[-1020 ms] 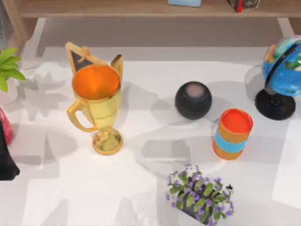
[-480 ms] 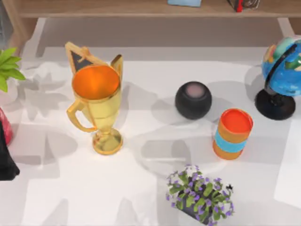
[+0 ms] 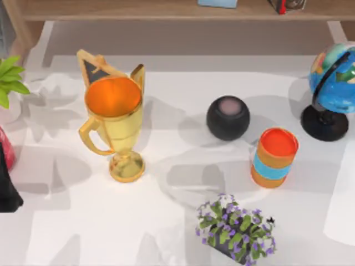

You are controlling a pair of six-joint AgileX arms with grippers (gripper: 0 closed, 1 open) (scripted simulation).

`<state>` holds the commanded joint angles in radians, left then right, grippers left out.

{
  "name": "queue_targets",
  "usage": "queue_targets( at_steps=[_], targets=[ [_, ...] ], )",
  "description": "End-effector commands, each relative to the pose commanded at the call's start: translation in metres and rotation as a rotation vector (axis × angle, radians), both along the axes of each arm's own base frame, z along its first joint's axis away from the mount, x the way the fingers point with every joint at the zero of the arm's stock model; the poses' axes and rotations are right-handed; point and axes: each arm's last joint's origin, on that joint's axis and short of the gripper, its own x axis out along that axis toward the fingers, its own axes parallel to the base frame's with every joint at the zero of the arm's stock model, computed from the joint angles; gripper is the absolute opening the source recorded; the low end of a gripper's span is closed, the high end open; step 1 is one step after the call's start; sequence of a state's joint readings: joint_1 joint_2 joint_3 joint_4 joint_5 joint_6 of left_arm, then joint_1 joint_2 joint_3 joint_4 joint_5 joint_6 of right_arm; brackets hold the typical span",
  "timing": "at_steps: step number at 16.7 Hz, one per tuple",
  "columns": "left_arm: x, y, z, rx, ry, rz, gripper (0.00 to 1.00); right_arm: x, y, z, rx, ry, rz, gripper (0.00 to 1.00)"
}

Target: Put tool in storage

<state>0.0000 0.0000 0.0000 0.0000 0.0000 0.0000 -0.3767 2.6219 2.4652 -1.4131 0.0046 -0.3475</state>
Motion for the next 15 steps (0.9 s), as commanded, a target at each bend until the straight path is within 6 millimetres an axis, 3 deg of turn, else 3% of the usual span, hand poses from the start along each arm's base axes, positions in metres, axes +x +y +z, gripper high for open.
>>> queue_targets(
  at_steps=[4,15],
  targets=[
    [0.0000,0.0000,0.0000,0.000,0.000,0.000,1.00,-0.0001,0.0001,-0.0002,-0.002,0.001,-0.003,0.00],
    [0.0000,0.0000,0.0000,0.000,0.000,0.000,1.00,-0.0001,0.0001,-0.0002,-0.002,0.001,-0.003,0.83]
  ],
)
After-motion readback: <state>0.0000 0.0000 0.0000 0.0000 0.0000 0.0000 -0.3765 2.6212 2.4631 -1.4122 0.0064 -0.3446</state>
